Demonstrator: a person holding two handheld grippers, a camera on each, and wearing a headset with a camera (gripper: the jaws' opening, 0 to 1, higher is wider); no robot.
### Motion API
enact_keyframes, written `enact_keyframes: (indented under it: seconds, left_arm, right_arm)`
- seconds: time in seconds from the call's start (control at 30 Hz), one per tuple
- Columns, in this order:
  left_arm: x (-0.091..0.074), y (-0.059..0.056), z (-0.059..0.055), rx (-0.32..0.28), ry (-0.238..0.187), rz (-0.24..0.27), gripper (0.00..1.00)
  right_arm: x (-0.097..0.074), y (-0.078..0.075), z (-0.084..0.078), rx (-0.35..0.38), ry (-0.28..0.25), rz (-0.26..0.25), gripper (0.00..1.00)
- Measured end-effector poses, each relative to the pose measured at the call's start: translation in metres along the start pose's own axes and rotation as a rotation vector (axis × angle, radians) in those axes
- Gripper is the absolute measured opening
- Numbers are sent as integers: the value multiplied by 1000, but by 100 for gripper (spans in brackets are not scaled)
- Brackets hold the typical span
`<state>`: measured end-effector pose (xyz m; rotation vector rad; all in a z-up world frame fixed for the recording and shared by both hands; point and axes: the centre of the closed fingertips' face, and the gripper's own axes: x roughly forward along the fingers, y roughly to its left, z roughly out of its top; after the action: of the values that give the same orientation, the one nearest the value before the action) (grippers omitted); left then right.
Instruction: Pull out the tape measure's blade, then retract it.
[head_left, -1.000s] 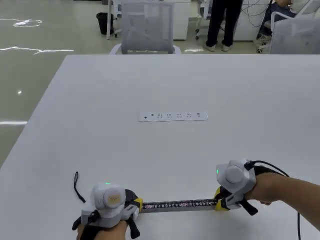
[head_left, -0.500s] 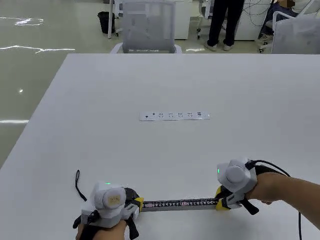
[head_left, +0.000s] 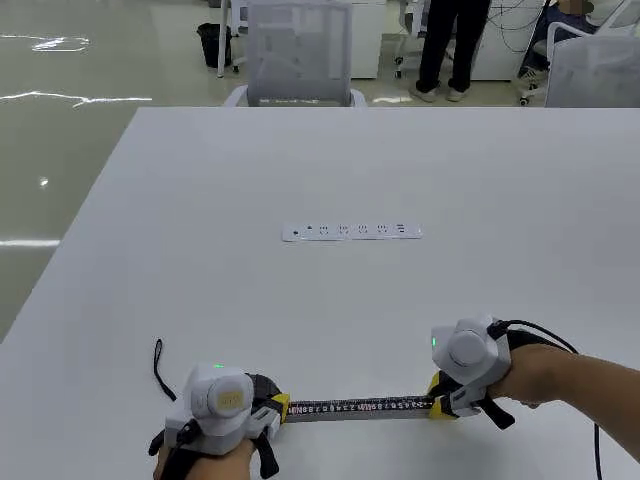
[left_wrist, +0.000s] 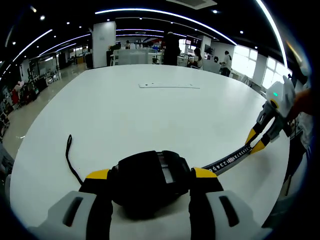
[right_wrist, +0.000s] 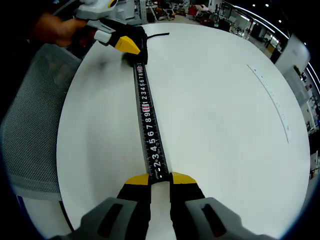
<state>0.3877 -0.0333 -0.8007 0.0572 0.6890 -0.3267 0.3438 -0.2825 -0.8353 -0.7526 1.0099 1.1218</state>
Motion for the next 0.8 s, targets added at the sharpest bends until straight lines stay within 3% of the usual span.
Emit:
enact_keyframes:
  seconds: [0.8]
  left_arm:
    - [0, 0, 0, 0, 7, -9, 58]
  right_arm:
    - [5, 1, 8, -2, -1, 6, 13]
